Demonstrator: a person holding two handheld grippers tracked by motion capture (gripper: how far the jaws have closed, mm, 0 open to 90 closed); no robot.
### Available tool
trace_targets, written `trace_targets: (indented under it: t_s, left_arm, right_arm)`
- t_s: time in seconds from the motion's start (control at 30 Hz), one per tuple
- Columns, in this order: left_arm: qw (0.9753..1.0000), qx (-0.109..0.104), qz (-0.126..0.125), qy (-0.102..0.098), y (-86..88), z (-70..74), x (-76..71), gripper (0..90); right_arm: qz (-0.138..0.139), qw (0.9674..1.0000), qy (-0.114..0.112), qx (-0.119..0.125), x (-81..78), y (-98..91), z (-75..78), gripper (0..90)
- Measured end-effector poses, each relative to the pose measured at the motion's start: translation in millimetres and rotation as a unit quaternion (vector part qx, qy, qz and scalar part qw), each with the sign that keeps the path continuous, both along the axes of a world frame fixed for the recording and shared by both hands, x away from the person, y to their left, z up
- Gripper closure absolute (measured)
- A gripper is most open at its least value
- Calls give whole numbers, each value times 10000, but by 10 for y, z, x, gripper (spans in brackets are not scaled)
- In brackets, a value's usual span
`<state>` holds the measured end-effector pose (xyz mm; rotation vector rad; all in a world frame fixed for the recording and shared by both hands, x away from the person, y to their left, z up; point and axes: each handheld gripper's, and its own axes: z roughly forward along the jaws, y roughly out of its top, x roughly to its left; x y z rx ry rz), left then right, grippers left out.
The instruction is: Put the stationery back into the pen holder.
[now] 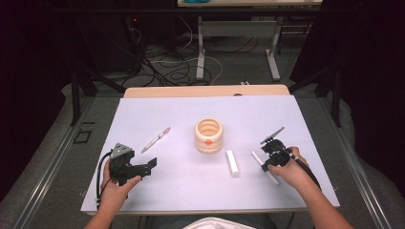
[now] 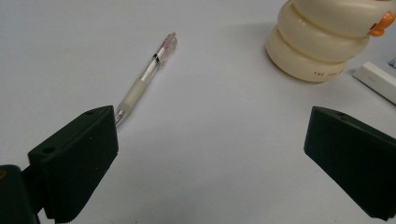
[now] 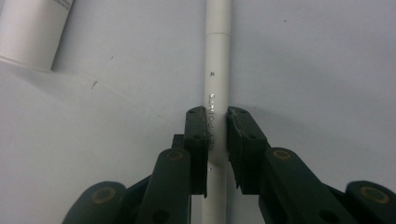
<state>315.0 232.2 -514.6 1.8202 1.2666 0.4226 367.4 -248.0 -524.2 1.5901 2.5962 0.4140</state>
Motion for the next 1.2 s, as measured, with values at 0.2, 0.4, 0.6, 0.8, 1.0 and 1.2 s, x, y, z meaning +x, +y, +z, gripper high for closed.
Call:
trace_targets:
  t_s: [0.2,0.4,0.6,0.8,1.0,1.2]
  left_arm:
    - [10000,20,-4,23,-2,-5,3,31]
    - [10000,19,-14,21,-5,-6,3,31]
    - [10000,24,-12,26,-3,-8,5,34]
    - [10000,21,2,33,-5,-12,4,37]
    - [10000,-7,-12,49,2,-11,6,43]
    - [10000,-73,6,39,7,-9,-2,69]
  right_arm:
    - [19,9999,69,121,-1,-6,6,786]
    - [34,9999,61,73,-5,-4,61,787]
    - [20,9997,-115,222,-17,5,100,788]
    - [13,9992,-228,331,-31,33,129,788]
    - [106,9969,-539,556,-40,49,149,788]
    - [246,9944,-701,754,-64,97,186,788]
